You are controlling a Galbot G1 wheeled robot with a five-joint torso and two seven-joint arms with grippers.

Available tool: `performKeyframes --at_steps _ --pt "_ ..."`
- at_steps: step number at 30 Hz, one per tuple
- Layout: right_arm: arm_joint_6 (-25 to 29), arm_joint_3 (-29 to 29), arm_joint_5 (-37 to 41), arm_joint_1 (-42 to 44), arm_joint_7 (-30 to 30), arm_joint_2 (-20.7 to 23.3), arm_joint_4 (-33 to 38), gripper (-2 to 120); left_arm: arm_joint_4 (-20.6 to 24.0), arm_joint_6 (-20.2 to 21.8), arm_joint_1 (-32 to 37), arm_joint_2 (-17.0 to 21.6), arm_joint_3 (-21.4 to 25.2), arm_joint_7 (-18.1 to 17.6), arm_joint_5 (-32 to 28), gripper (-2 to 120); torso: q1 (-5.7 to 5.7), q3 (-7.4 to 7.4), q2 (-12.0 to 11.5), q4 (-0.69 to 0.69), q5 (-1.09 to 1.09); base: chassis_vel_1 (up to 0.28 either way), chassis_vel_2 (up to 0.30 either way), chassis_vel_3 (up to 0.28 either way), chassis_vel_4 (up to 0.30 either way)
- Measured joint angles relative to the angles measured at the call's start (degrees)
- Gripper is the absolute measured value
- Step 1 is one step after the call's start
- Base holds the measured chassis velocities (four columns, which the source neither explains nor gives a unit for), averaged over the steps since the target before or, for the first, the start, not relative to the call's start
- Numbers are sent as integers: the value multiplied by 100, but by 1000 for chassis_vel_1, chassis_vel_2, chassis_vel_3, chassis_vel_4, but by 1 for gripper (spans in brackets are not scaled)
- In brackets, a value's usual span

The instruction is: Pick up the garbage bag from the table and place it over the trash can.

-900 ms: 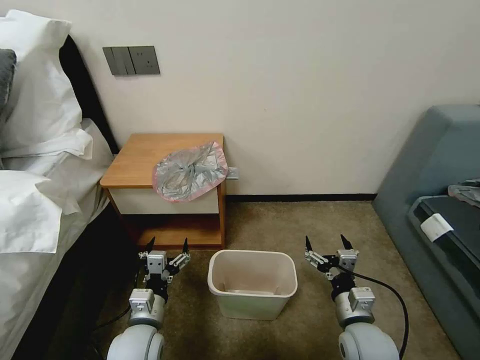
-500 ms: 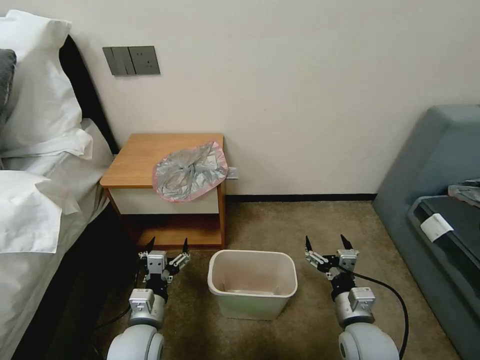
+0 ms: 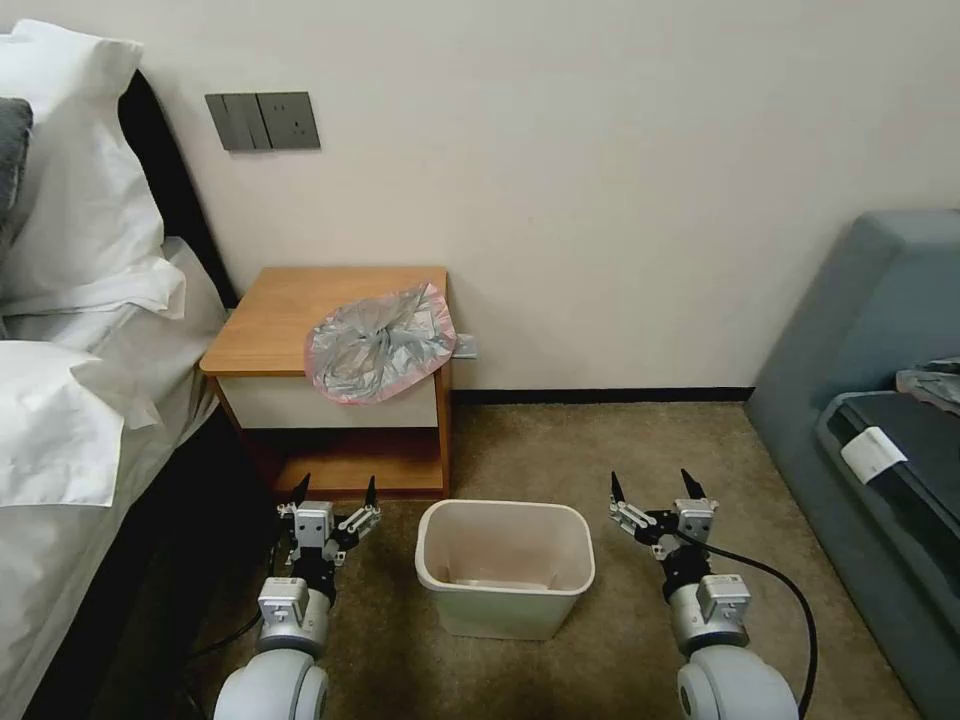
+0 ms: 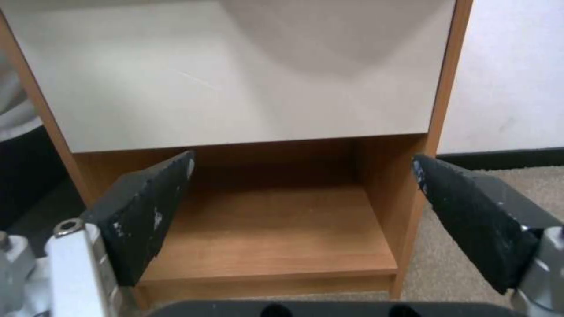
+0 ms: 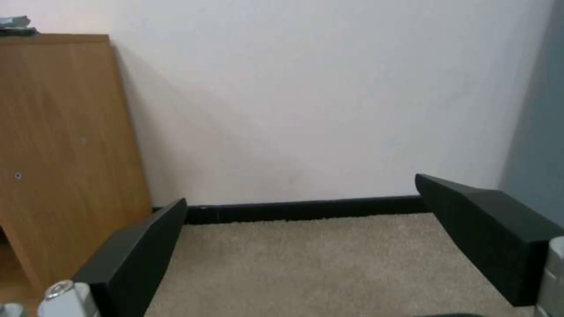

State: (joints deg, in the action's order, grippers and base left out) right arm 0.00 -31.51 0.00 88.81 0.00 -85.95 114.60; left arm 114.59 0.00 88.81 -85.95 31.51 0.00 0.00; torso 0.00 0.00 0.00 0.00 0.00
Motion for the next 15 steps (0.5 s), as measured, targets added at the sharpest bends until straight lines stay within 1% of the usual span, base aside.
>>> performKeyframes --at_steps 10,12,13,14,15 --pt "2 0 -4 24 0 -6 24 100 2 0 5 6 9 0 -16 97 0 0 0 0 0 0 0 0 0" --pt "27 -5 -27 103 -5 -34 109 100 63 1 35 45 81 2 -114 99 0 0 0 1 -2 0 0 0 0" --pt "127 -17 -104 369 -41 -128 391 100 285 3 122 185 319 1 -418 99 0 0 0 0 -2 0 0 0 0" --pt "127 -17 -104 369 -41 -128 391 100 285 3 122 185 319 1 -418 99 0 0 0 0 -2 0 0 0 0" --pt "238 -30 -190 664 -86 -239 696 100 518 7 222 343 587 -10 -756 99 0 0 0 0 1 0 0 0 0"
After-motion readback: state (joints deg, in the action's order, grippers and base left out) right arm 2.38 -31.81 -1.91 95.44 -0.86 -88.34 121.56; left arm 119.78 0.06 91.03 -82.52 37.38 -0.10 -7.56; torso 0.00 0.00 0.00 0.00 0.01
